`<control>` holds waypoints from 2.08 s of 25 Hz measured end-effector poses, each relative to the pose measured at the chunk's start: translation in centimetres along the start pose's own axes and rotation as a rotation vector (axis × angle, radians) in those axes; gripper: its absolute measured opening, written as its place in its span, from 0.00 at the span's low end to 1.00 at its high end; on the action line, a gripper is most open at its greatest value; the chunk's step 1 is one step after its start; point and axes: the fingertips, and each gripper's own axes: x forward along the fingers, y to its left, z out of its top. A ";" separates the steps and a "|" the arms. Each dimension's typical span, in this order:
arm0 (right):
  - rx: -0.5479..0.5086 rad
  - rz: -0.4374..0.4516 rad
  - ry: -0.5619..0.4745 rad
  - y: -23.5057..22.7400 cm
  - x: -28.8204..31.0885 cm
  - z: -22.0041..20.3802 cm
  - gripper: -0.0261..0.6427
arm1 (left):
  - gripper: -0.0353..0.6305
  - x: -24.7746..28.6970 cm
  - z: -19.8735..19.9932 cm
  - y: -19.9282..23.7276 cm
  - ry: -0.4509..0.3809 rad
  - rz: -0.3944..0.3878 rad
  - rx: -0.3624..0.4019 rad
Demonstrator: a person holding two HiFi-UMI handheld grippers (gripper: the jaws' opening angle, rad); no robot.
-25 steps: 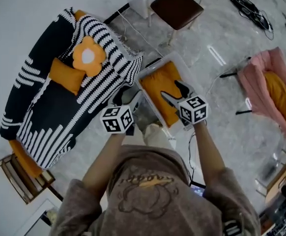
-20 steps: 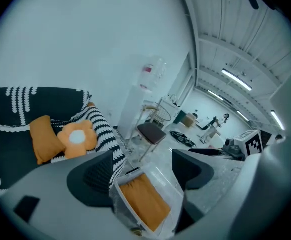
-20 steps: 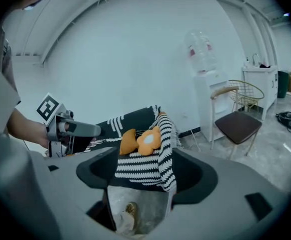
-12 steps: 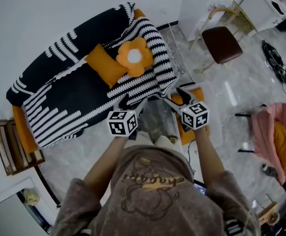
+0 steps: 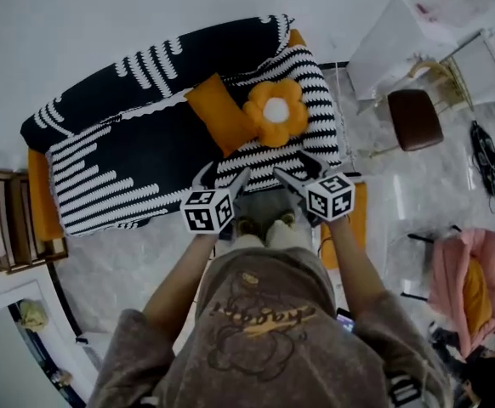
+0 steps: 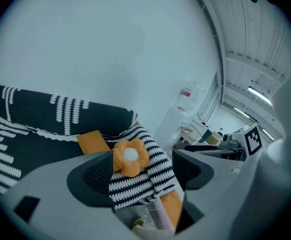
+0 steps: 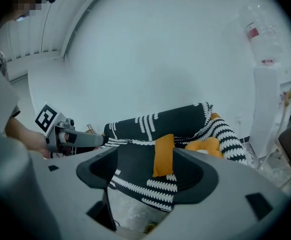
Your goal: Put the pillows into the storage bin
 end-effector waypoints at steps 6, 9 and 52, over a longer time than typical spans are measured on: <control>-0.034 0.077 0.069 0.2 6.9 2.3 0.54 | 0.58 1.4 2.6 5.5 -0.034 0.069 -0.078; -0.049 0.113 0.102 -0.6 10.5 3.7 0.54 | 0.58 2.8 3.8 8.1 -0.038 0.103 -0.112; 0.135 0.222 0.458 -18.6 47.5 -12.0 0.54 | 0.57 34.7 -10.0 35.6 0.211 0.010 -0.399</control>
